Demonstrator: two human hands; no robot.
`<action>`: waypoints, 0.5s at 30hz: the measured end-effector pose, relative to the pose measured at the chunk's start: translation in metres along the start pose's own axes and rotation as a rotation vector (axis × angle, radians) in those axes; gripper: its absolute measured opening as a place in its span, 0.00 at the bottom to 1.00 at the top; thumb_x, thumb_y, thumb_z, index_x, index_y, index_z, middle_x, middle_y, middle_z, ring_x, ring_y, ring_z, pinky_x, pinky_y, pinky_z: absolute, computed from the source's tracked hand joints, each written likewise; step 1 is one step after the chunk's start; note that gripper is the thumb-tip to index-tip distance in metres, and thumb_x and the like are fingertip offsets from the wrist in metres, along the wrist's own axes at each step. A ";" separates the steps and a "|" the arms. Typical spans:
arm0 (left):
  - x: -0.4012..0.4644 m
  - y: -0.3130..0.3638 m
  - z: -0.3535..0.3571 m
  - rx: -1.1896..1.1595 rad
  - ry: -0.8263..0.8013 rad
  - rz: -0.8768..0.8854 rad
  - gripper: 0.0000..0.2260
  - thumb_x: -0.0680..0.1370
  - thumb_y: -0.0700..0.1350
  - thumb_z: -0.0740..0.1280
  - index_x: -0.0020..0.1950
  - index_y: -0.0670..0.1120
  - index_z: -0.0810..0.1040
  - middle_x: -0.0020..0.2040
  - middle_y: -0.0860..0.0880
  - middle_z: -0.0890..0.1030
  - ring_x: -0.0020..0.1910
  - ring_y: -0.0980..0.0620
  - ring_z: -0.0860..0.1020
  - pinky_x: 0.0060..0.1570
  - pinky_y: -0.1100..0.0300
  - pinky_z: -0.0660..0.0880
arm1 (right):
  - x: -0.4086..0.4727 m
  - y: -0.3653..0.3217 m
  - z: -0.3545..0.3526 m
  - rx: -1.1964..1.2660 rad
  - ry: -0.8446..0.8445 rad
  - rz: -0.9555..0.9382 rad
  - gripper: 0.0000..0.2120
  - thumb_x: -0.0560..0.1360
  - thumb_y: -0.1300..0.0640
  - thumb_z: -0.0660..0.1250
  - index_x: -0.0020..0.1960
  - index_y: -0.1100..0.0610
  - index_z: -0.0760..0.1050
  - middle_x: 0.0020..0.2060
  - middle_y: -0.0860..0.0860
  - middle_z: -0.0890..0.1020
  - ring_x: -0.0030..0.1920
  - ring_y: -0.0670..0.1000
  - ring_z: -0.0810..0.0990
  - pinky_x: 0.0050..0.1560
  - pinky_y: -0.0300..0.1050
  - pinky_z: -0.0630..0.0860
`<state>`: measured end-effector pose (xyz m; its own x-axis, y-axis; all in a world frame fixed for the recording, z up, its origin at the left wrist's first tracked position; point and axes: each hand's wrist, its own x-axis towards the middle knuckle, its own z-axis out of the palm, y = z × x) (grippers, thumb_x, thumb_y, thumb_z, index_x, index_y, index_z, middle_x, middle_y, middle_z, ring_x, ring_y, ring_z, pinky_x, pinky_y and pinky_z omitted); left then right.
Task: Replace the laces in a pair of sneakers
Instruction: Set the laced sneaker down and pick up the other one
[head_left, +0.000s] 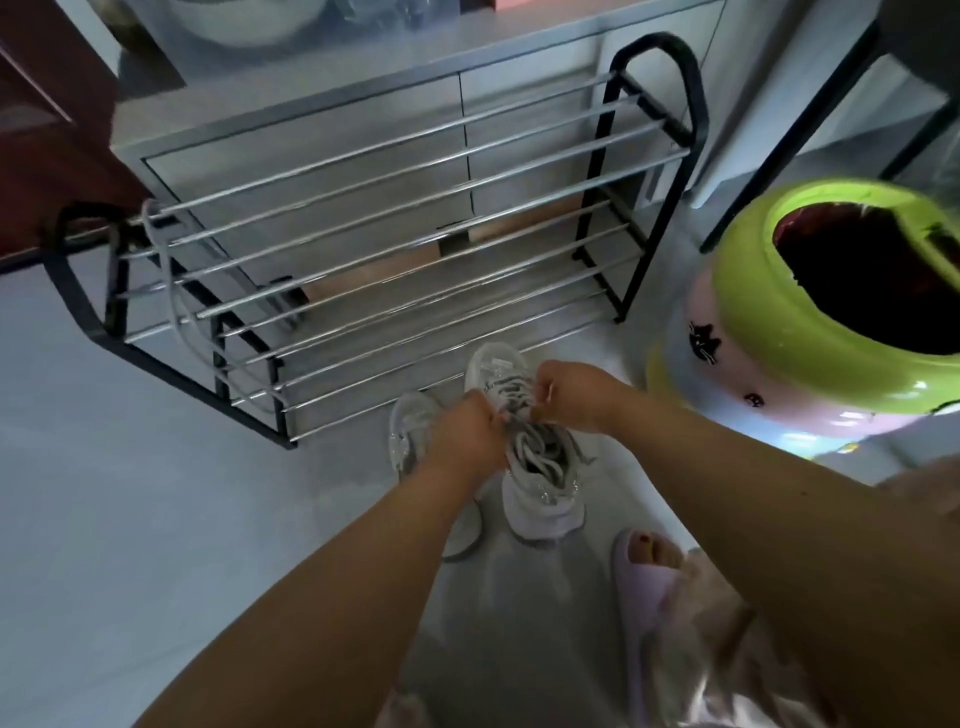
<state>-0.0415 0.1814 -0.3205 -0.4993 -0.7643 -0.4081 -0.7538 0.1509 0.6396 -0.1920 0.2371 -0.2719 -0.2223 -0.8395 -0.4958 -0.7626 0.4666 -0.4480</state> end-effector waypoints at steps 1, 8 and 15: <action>0.008 -0.006 0.005 -0.012 -0.006 -0.019 0.11 0.74 0.51 0.60 0.43 0.42 0.71 0.39 0.37 0.81 0.38 0.38 0.82 0.40 0.43 0.81 | 0.008 0.007 0.005 0.009 0.008 -0.001 0.10 0.72 0.53 0.69 0.48 0.55 0.71 0.45 0.52 0.76 0.46 0.52 0.73 0.43 0.42 0.67; 0.039 -0.026 0.026 -0.091 -0.034 -0.093 0.11 0.68 0.55 0.56 0.35 0.48 0.67 0.40 0.35 0.81 0.39 0.37 0.82 0.41 0.42 0.80 | 0.051 0.035 0.037 0.155 0.046 -0.030 0.04 0.73 0.60 0.66 0.44 0.56 0.70 0.41 0.53 0.75 0.42 0.52 0.73 0.40 0.42 0.65; 0.064 -0.033 0.034 -0.096 -0.099 -0.133 0.18 0.65 0.53 0.56 0.40 0.40 0.75 0.40 0.35 0.82 0.41 0.38 0.83 0.42 0.44 0.81 | 0.083 0.048 0.055 0.196 0.074 -0.004 0.05 0.73 0.63 0.65 0.43 0.55 0.69 0.42 0.52 0.74 0.44 0.51 0.71 0.41 0.40 0.63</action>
<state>-0.0634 0.1483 -0.3898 -0.4409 -0.7076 -0.5522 -0.7739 -0.0119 0.6332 -0.2136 0.2055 -0.3759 -0.2691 -0.8560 -0.4415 -0.6322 0.5028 -0.5894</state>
